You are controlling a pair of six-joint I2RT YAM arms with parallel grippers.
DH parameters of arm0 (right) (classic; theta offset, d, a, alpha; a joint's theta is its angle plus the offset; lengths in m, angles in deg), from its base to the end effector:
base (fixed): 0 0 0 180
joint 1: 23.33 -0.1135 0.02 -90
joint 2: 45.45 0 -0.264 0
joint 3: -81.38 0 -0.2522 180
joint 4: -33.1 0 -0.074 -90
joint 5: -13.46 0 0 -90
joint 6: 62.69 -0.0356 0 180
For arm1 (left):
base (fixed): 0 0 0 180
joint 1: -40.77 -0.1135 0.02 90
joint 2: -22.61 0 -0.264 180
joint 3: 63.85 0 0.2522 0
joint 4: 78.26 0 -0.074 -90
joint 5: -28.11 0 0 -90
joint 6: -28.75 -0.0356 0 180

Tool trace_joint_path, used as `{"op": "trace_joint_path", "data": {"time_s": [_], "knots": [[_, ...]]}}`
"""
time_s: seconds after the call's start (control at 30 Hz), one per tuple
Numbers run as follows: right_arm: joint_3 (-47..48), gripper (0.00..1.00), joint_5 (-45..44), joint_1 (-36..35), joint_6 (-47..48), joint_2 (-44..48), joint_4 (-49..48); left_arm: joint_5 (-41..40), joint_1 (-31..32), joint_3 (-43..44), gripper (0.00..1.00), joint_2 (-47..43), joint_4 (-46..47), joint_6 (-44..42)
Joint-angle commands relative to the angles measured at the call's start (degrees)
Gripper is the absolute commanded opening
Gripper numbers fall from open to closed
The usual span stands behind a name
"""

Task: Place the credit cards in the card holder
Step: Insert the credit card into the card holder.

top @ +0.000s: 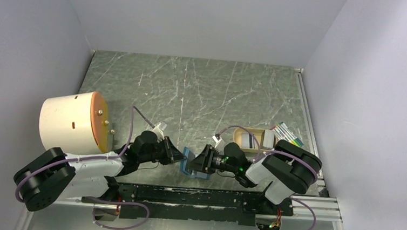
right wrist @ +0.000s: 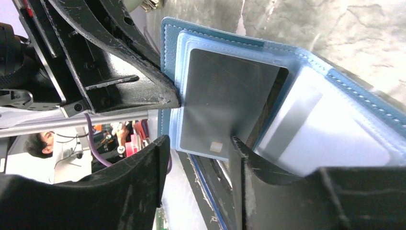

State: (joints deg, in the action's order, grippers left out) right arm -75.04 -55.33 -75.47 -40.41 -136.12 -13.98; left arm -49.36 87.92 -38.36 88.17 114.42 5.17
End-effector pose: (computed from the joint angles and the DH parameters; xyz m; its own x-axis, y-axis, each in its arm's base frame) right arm 0.1261 0.1832 0.1085 -0.9538 0.1787 -0.2417 -0.1638 0.3652 0.9164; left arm 0.1306 -0.1521 0.1415 -0.9011 -0.3441 -0.2637 0.0520 0.5182 -0.8537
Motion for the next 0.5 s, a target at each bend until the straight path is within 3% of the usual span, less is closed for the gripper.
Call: {"op": "trace_joint_path", "data": {"time_s": [0.0, 0.1, 0.17, 0.23, 0.47], "knots": [[-2.0, 0.58, 0.9, 1.0, -1.3, -0.3, -6.2, -2.2, 1.9, 3.6, 0.09, -1.6, -8.1, -2.4], [-1.6, 0.64, 0.3, 1.0, -0.5, 1.9, -3.8, -6.0, 3.4, 6.5, 0.09, -3.1, -16.2, -3.1], [1.0, 0.62, -0.7, 0.9, 1.2, 4.3, 8.1, -7.7, 4.0, 8.3, 0.09, -4.1, -21.3, -2.8], [3.9, 0.57, -1.5, 0.7, 3.6, 6.1, 15.2, -9.5, 4.5, 11.0, 0.09, -5.0, -27.0, -3.9], [6.6, 0.37, -4.2, 0.7, 6.3, 10.7, 22.6, -14.7, 5.4, 17.2, 0.09, -7.2, -40.2, -4.2]]}}
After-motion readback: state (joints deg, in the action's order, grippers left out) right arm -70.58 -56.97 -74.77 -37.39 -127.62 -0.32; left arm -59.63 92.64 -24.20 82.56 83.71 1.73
